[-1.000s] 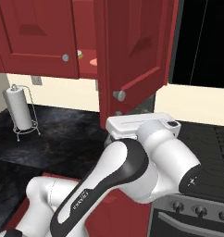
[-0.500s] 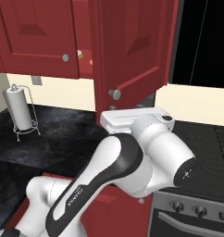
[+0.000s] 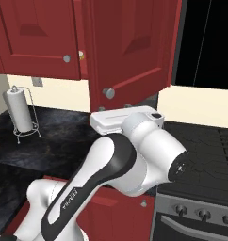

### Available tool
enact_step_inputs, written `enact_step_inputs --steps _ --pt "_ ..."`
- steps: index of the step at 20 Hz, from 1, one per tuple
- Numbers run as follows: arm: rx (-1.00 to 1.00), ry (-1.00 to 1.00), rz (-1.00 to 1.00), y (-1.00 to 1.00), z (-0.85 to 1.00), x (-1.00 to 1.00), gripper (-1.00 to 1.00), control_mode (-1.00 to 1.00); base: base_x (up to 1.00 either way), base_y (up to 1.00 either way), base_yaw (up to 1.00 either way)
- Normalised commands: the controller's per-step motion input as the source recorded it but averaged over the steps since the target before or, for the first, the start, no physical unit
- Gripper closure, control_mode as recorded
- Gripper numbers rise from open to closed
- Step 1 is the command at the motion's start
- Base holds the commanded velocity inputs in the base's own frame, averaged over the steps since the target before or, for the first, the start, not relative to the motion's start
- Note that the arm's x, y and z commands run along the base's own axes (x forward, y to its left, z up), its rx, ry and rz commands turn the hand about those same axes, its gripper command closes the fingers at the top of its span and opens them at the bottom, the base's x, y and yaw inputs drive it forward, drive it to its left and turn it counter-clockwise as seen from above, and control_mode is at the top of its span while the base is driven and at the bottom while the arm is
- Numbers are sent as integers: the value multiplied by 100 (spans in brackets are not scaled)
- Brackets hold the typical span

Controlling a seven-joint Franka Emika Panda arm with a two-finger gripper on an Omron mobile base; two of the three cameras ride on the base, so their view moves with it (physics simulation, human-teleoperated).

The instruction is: Pick up the dish brush and bar soap from the sink, and place them back in the cabinet, and close the cabinet doors.

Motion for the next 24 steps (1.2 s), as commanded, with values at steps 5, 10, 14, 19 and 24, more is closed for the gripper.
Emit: enact_step_inputs --steps 5,10,14,19,24 --pt "0 0 5 23 0 11 -100 -100 0 0 0" --pt "0 0 3 4 0 23 -100 -100 0 0 0" --pt "0 0 3 0 0 33 -100 -100 0 0 0" --pt "0 0 3 0 0 30 -100 -100 0 0 0" --pt "0 0 1 9 0 25 -100 -100 0 0 0"
